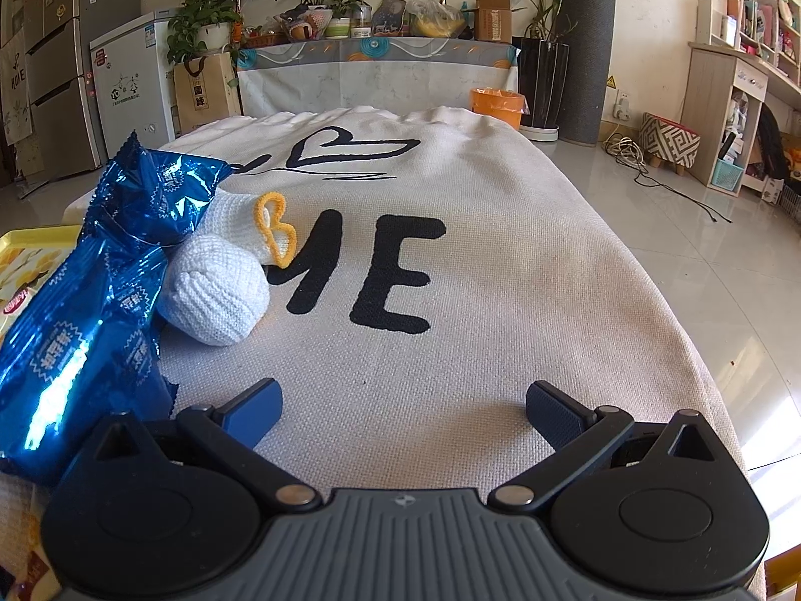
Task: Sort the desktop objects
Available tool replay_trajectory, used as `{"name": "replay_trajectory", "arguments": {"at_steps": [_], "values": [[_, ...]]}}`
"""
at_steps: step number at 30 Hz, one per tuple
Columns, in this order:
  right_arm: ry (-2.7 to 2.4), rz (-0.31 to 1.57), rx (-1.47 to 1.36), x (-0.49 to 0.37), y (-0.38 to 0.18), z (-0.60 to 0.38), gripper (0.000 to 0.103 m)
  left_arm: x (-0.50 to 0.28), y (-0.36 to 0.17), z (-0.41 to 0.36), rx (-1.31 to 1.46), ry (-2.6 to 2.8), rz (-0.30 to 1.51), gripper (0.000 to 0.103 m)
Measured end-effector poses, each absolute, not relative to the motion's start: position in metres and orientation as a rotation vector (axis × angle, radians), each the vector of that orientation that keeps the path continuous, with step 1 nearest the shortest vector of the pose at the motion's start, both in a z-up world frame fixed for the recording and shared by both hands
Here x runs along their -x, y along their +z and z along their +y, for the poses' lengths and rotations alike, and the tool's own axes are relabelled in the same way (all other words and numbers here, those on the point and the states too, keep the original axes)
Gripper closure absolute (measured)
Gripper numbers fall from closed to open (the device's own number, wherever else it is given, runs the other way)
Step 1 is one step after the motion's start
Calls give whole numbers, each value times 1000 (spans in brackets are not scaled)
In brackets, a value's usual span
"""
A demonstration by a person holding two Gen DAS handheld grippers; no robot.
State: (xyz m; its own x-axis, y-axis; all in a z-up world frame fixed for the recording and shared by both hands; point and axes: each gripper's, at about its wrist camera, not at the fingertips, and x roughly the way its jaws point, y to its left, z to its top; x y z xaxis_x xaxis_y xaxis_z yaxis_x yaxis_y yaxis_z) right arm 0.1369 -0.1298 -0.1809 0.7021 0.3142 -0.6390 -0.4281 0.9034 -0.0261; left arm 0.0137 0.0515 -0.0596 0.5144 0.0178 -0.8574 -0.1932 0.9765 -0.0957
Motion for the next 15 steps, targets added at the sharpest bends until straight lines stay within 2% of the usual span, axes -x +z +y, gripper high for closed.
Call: {"name": "replay_trajectory", "arguments": {"at_steps": [15], "values": [[415, 676, 179, -137, -181, -130, 0, -14, -87, 10, 157, -41, 1086, 0]]}}
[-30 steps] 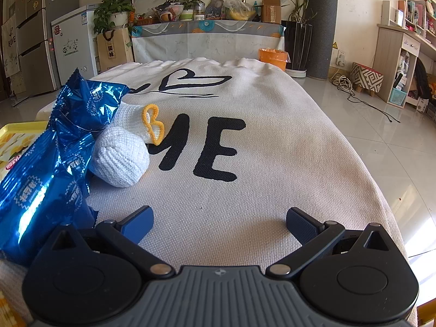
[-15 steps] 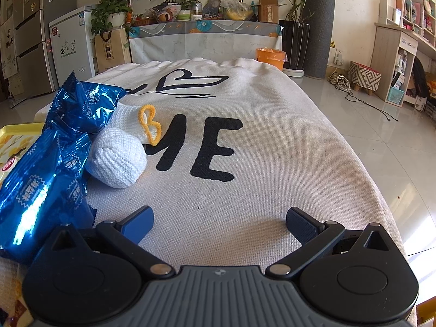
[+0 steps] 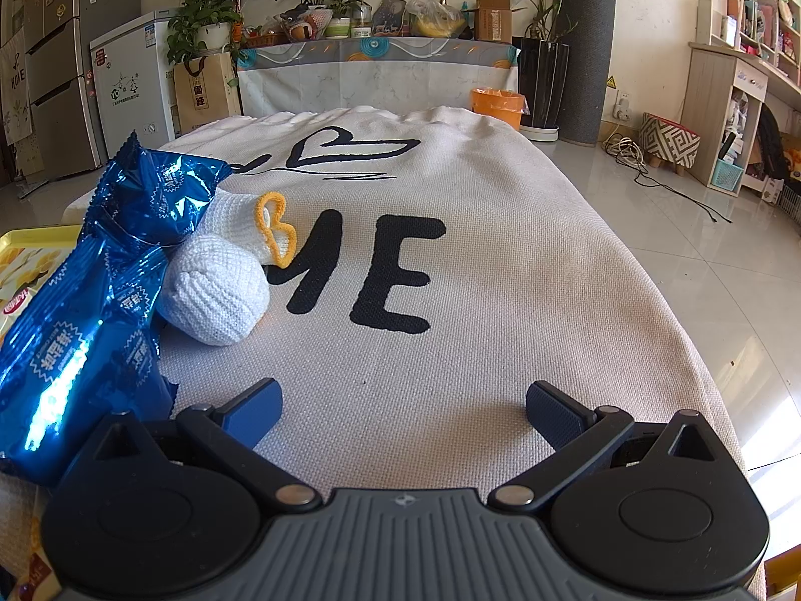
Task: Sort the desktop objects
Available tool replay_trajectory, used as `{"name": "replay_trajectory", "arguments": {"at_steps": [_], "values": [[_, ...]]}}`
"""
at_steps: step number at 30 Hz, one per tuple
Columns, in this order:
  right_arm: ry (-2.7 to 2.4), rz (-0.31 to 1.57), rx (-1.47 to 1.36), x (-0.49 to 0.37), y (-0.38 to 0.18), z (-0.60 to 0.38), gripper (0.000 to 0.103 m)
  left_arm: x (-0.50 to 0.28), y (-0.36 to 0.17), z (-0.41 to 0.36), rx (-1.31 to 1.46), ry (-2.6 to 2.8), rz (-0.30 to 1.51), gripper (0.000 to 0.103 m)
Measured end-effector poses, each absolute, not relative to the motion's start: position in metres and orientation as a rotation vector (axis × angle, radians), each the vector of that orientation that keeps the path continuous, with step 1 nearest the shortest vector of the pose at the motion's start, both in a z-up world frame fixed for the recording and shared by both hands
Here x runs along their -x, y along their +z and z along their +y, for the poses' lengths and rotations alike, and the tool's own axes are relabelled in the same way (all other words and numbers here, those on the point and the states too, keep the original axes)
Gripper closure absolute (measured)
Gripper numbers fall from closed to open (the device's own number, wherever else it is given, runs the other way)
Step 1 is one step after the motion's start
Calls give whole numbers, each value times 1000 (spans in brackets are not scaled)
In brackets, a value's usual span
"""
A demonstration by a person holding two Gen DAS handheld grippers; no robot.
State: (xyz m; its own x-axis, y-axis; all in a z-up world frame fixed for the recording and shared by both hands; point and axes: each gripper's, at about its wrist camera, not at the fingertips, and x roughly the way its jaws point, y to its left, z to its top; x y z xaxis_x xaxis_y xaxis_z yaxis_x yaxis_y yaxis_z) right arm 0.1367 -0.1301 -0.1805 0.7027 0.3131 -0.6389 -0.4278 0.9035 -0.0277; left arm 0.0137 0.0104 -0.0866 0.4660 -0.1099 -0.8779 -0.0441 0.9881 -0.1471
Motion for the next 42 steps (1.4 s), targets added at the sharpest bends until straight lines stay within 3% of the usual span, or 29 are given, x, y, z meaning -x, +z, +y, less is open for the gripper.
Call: {"name": "replay_trajectory", "arguments": {"at_steps": [15, 27, 42], "values": [[302, 761, 183, -148, -166, -141, 0, -17, -110, 12, 134, -50, 1151, 0], [226, 770, 80, -100, -99, -165, 0, 10, -100, 12, 164, -78, 1094, 0], [291, 813, 22, -44, -83, -167, 0, 55, -108, 13, 226, -39, 1084, 0]]}}
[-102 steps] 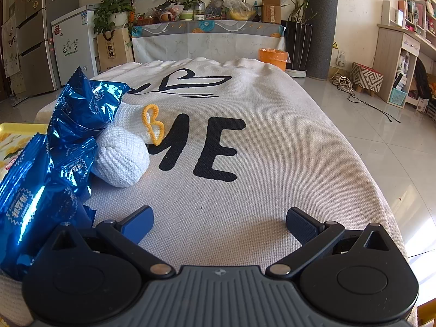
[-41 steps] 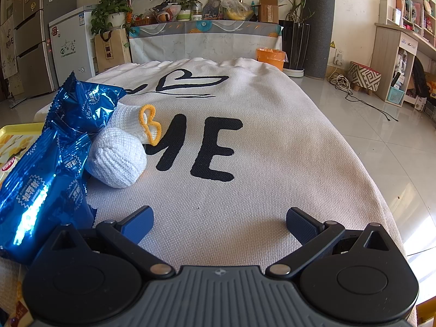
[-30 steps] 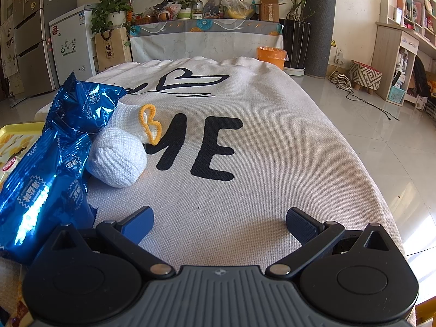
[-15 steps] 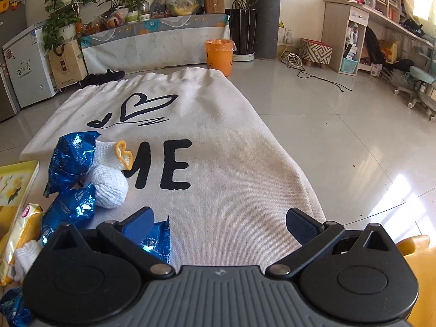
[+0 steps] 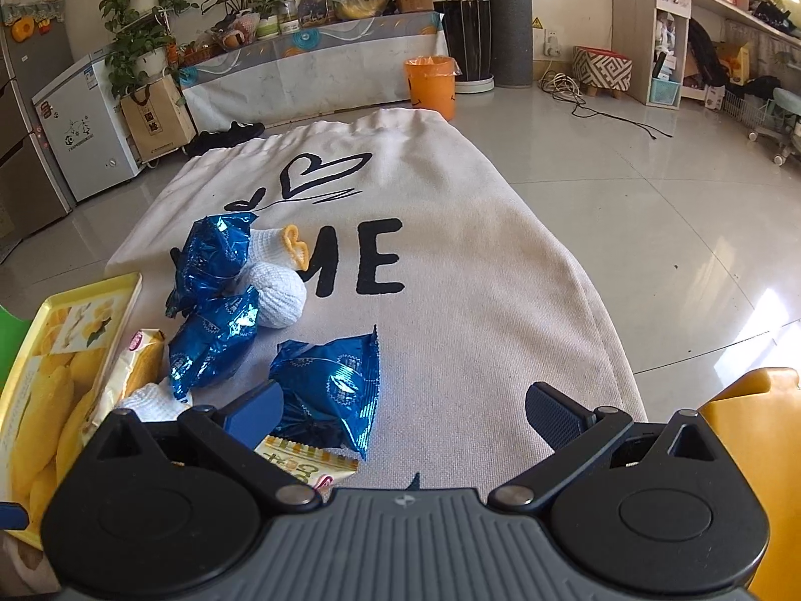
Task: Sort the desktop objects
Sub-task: 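Move both tools over the snack pile on the blanket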
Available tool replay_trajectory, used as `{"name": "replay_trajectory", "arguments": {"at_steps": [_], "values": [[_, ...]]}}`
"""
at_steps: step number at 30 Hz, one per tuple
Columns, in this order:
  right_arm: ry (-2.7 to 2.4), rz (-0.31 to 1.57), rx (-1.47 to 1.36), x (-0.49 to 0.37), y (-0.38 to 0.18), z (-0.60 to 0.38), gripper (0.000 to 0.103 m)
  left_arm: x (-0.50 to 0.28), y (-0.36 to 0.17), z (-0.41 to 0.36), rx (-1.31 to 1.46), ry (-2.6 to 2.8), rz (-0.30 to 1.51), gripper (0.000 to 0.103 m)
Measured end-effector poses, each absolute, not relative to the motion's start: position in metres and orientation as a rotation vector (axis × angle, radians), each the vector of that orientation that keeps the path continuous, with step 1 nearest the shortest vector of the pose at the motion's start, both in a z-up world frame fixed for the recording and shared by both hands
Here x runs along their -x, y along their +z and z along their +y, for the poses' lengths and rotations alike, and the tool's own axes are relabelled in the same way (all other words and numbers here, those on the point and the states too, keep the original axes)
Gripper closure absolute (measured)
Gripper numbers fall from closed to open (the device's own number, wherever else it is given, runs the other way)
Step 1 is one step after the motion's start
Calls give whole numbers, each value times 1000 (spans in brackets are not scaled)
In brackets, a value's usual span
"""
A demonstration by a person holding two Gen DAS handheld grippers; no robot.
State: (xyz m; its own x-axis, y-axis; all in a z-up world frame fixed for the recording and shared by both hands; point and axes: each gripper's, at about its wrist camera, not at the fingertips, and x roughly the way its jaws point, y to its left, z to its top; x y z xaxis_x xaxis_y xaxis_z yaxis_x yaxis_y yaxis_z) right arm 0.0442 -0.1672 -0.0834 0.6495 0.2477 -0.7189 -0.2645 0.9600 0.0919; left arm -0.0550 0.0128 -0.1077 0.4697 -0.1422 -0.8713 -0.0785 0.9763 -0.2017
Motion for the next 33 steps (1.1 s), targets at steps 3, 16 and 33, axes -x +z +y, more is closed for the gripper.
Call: {"name": "replay_trajectory", "arguments": {"at_steps": [3, 16, 33], "values": [[305, 808, -10, -31, -76, -166, 0, 60, -112, 8, 200, -40, 1090, 0], [331, 797, -49, 28, -53, -172, 0, 79, -108, -7, 234, -48, 1059, 0], [359, 865, 24, 60, -58, -159, 0, 109, -107, -9, 244, 120, 1073, 0]]}}
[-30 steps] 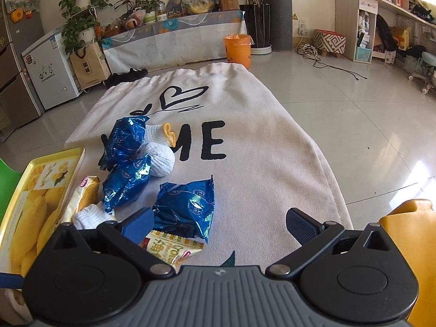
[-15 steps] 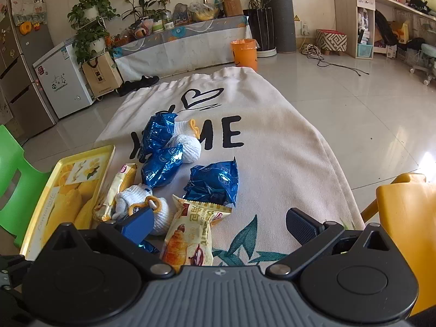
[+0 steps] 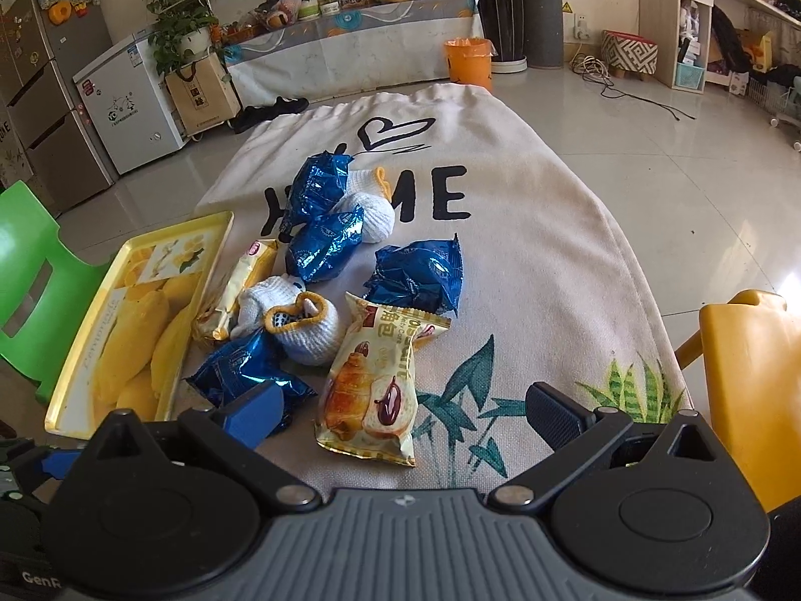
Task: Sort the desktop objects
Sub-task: 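Move both tools over the snack pile on the blanket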
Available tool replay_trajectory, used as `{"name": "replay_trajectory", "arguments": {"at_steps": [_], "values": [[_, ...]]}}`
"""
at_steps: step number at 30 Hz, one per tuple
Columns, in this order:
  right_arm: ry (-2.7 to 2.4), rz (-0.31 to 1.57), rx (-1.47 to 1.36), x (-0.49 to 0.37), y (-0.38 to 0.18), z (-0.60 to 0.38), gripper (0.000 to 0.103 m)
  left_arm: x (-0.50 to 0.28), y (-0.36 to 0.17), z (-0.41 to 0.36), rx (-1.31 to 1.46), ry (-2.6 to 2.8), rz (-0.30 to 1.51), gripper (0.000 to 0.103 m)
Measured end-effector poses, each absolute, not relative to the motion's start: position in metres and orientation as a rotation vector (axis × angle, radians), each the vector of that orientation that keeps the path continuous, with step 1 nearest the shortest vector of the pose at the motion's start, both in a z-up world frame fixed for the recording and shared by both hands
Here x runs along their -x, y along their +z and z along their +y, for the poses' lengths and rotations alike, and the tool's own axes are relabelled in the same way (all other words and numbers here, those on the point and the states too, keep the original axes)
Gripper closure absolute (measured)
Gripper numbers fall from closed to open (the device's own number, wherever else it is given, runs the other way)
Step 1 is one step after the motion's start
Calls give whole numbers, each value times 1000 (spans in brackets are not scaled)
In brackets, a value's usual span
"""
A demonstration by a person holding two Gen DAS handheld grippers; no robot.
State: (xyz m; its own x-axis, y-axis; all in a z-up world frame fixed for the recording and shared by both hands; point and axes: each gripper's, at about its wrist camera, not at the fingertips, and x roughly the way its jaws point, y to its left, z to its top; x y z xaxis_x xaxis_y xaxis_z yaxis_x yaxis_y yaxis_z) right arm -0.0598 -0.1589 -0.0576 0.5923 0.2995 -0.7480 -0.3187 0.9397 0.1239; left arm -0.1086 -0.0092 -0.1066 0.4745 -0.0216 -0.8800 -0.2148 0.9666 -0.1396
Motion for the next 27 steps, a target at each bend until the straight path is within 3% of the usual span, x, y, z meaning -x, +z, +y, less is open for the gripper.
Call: {"name": "replay_trajectory", "arguments": {"at_steps": [27], "values": [[325, 935, -134, 63, -61, -168, 0, 123, -118, -6, 264, 201, 1118, 0]]}}
